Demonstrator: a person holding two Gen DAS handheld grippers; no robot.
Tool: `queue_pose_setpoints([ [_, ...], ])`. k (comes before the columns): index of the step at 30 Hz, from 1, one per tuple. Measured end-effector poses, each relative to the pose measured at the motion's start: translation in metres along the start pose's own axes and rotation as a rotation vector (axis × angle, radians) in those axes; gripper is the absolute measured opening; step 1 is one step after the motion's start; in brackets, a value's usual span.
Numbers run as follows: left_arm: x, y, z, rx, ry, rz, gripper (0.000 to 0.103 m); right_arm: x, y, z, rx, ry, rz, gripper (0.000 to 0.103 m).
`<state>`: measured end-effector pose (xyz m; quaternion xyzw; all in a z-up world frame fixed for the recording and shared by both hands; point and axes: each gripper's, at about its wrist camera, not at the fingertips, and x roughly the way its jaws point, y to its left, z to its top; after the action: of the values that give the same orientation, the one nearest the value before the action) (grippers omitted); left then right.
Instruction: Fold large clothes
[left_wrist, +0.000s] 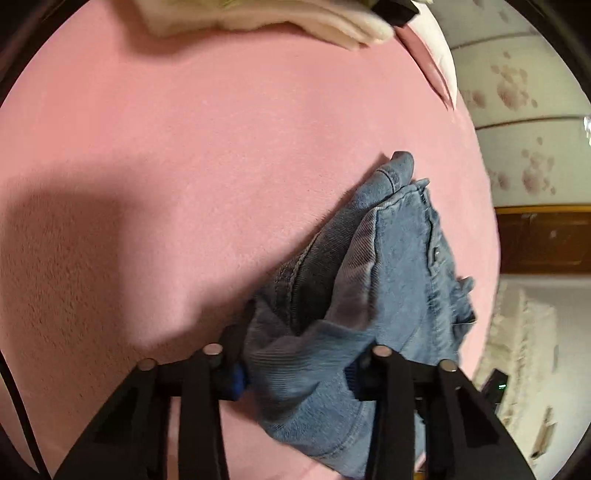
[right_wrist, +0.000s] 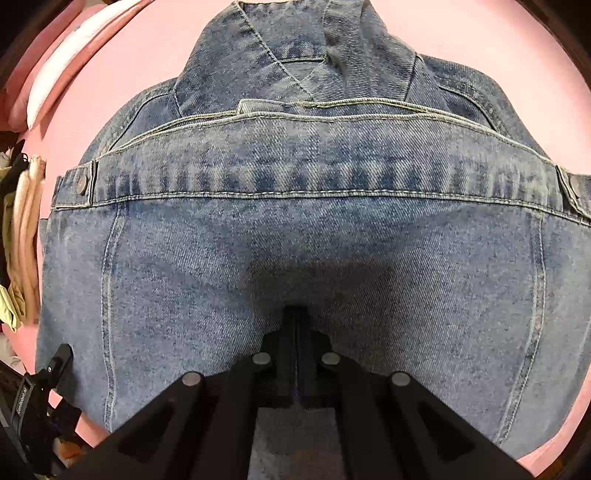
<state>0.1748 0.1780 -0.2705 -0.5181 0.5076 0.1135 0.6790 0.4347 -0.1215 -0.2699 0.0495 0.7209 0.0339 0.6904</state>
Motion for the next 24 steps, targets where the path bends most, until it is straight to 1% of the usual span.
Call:
queue_pose_setpoints([
  [2, -0.003, -0.003, -0.001, 0.000, 0.005, -0.026, 0.025, 0.002, 0.000, 0.002, 0.003, -0.003, 0.007, 0.000],
  [3, -0.005, -0.005, -0.002, -0.001, 0.003, -0.049, 0.023, 0.002, 0.001, 0.002, 0.005, -0.005, 0.008, 0.000],
  [5, -0.012, -0.012, -0.006, -0.001, 0.000, -0.123, 0.020, 0.001, 0.001, 0.002, 0.010, -0.013, 0.008, 0.000],
  [6, -0.014, -0.017, -0.009, 0.007, 0.000, -0.168, 0.019, 0.001, 0.002, 0.001, 0.011, -0.018, 0.006, 0.000],
  [7, -0.016, -0.021, -0.011, 0.015, 0.003, -0.196, 0.018, 0.001, 0.002, 0.000, 0.011, -0.025, 0.006, 0.000],
  [10, -0.023, -0.044, -0.020, 0.078, 0.019, -0.291, 0.018, 0.002, 0.001, -0.004, 0.014, -0.043, 0.014, 0.000],
  [11, -0.027, -0.056, -0.024, 0.116, 0.020, -0.325, 0.018, 0.001, -0.001, -0.006, 0.018, -0.050, 0.022, 0.000],
  [12, -0.030, -0.062, -0.026, 0.135, 0.022, -0.339, 0.018, 0.001, -0.003, -0.009, 0.022, -0.055, 0.031, 0.000],
  [14, -0.037, -0.084, -0.035, 0.193, 0.025, -0.392, 0.018, 0.001, -0.009, -0.012, 0.030, -0.062, 0.050, 0.000],
  [19, -0.053, -0.123, -0.055, 0.296, 0.026, -0.484, 0.018, -0.002, -0.018, -0.020, 0.009, -0.092, 0.074, 0.000],
  [21, -0.058, -0.142, -0.070, 0.345, 0.027, -0.510, 0.018, -0.004, -0.024, -0.024, 0.003, -0.105, 0.105, 0.000],
  [22, -0.061, -0.156, -0.083, 0.386, 0.027, -0.519, 0.018, -0.007, -0.030, -0.028, 0.005, -0.109, 0.124, 0.000],
  [24, -0.063, -0.173, -0.101, 0.439, 0.024, -0.524, 0.018, -0.008, -0.041, -0.032, 0.012, -0.118, 0.178, 0.000],
])
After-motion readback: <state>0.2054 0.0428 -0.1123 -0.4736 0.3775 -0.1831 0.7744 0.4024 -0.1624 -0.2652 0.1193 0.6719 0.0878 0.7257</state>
